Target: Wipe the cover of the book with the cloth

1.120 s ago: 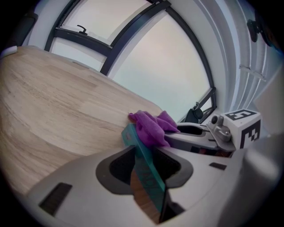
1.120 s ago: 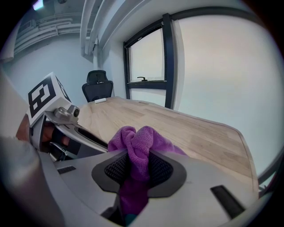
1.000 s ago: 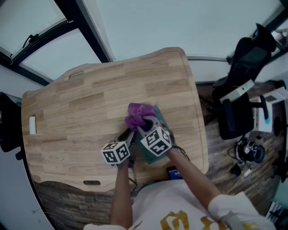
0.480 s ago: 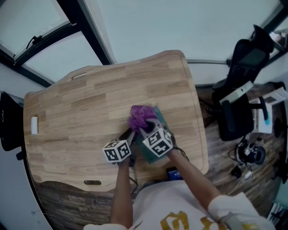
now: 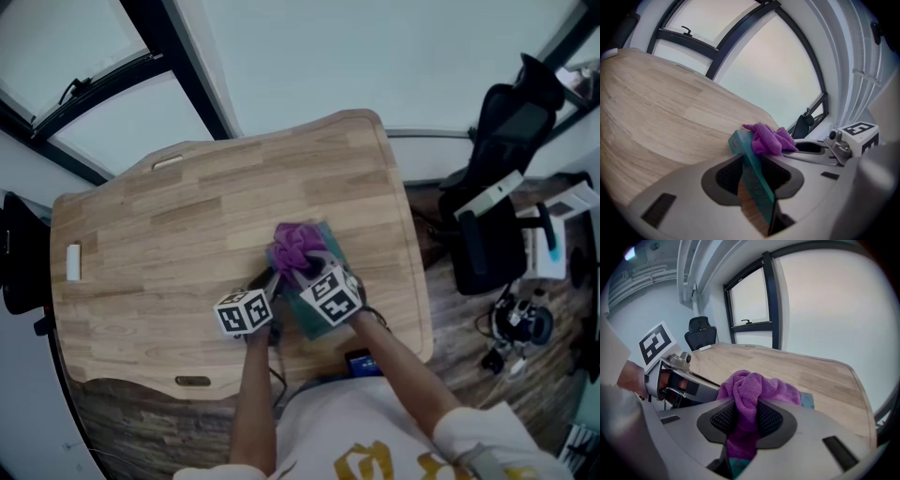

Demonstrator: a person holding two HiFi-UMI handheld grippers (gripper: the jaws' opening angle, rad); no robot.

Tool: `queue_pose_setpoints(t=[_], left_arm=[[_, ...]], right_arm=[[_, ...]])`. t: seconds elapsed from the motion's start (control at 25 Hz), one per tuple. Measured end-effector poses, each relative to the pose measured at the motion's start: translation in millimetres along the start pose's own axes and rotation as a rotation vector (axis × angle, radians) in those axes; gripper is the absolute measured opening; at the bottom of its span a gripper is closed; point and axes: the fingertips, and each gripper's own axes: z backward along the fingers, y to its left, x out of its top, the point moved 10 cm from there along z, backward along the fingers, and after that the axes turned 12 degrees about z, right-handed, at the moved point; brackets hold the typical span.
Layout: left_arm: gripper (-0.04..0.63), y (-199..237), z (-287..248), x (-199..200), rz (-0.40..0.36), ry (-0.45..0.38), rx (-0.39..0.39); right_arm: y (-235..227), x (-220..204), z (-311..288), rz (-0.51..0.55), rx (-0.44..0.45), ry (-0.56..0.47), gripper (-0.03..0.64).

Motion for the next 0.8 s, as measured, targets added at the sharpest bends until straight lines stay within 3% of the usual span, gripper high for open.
queue_pose_setpoints(t=[0.8], left_arm=[[0.124,3,-1,1,0.001,-0.001,-0.002]], right_arm=[[19,-20,19,-0.038,0.010,0.021,0.098]])
